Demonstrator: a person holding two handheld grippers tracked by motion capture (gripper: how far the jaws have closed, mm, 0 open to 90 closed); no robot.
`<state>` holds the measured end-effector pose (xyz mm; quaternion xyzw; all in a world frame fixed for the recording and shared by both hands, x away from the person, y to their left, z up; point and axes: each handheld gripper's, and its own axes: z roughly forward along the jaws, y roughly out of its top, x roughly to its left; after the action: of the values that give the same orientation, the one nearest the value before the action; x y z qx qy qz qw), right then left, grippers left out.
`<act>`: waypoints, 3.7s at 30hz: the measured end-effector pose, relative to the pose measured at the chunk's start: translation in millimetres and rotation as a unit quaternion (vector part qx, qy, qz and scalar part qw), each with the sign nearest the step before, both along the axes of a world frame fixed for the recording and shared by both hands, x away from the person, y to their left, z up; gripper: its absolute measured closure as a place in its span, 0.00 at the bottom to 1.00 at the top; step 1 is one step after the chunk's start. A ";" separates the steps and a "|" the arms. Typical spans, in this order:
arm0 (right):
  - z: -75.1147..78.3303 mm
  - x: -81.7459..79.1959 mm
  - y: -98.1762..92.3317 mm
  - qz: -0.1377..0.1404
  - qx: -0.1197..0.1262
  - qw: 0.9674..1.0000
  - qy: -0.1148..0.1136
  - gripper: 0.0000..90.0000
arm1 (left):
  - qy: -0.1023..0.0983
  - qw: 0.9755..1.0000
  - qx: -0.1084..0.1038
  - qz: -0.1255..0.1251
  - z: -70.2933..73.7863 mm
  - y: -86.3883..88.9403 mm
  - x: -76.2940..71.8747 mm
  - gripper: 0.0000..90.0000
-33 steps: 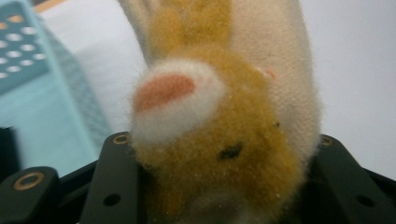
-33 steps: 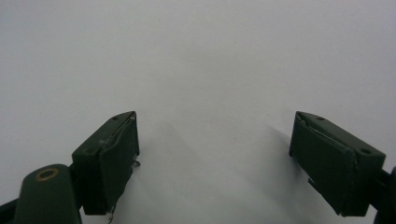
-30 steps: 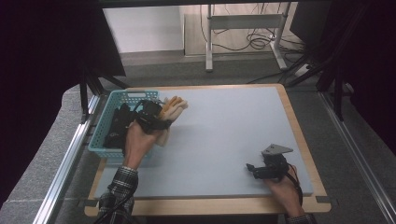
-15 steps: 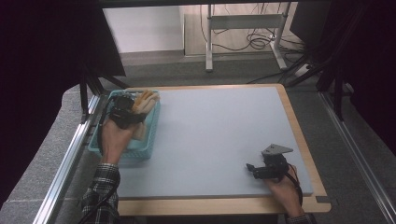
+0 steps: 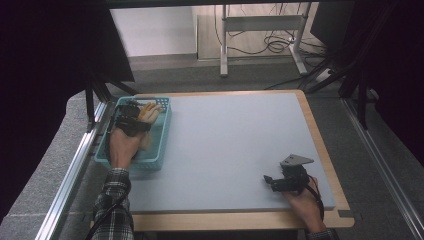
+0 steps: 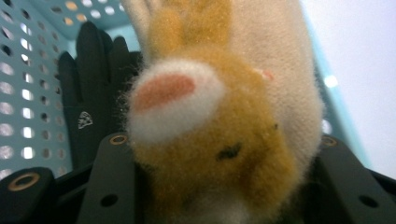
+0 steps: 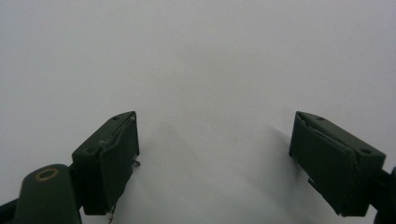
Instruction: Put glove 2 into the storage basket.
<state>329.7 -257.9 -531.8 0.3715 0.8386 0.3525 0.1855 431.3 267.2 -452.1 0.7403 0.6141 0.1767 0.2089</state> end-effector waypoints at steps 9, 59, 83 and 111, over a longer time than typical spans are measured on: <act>0.0 0.0 -0.1 0.001 0.000 1.000 0.000 0.17 | 0.047 0.999 0.002 0.005 -29.3 -4.6 22.4 0.54; 0.0 0.0 -0.1 0.001 0.000 1.000 0.000 0.17 | 0.067 0.997 -0.047 -0.005 -42.6 8.6 22.8 1.00; 0.0 0.0 -0.1 0.001 0.000 1.000 0.000 0.17 | -0.004 0.998 -0.035 0.042 -24.1 36.4 6.0 0.40; 0.0 -0.1 0.0 0.000 0.000 1.000 0.000 0.17 | -0.057 0.992 -0.116 0.004 -9.2 46.4 -23.6 0.14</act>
<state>329.6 -257.9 -531.9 0.3714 0.8386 0.3527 0.1854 407.8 313.5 -461.3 0.6972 0.6203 0.1470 0.3279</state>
